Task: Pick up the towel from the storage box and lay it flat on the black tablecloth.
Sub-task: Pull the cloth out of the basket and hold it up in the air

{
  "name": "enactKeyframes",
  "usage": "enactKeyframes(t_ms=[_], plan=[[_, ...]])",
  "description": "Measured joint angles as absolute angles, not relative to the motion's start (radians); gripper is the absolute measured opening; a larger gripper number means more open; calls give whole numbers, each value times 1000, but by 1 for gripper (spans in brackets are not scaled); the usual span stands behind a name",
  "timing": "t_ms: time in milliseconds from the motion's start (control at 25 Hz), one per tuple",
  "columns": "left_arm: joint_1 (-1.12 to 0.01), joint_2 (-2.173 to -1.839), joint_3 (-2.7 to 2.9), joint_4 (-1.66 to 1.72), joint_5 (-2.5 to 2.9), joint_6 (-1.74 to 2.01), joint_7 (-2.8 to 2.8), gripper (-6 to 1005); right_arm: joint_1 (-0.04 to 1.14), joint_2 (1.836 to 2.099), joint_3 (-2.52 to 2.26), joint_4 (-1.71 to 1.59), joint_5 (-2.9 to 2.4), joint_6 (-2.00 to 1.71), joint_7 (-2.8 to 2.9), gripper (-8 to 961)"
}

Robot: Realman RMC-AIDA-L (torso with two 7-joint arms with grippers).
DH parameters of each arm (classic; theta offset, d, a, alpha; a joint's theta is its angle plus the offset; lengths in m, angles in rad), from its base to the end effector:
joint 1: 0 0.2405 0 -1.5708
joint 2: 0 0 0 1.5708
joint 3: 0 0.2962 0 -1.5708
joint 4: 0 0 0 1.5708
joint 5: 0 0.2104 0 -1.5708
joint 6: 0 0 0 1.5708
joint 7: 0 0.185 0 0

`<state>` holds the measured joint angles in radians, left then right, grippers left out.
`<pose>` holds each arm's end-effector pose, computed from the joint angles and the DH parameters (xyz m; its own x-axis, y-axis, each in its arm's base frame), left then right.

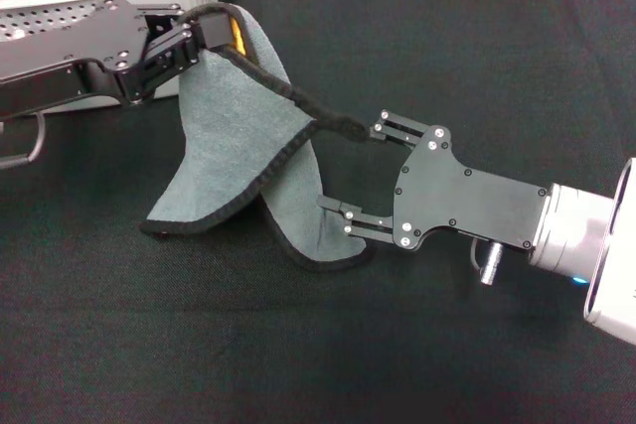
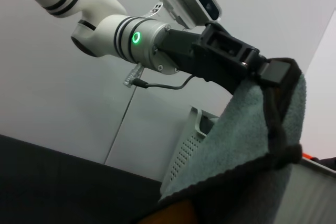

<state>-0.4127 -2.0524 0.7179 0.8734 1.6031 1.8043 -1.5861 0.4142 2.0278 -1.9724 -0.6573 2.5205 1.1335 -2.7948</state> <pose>-0.2339 0.3399 0.0298 0.5985 0.2365 0.7655 0.4280 -0.9020 -0.0560 0.1916 0.3284 -0.1346 0.7495 0.4186 -0.5129 0.1130 -0.8443 -0.5239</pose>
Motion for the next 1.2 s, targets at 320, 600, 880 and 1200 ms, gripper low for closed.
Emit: enactKeyframes(t_ms=[320,600,880,1200], plan=[[-431,-2039,719,813,1547,1849,-1613,23,389,2028,-1990,-695,2526,1197,-2813,692],[-484,-1990,719,661,1478,1922,-1634,23,433,2028,-2053,-712,2528,1144,-2831,686],[-487,-1996,723,658,1488,1923,-1641,23,459,2028,-2063,-742,2530,1072,-2861,488],[-477,-1996,714,657,1488,1917,-1641,23,411,2028,-2116,-810,2522,1063,-2891,480]])
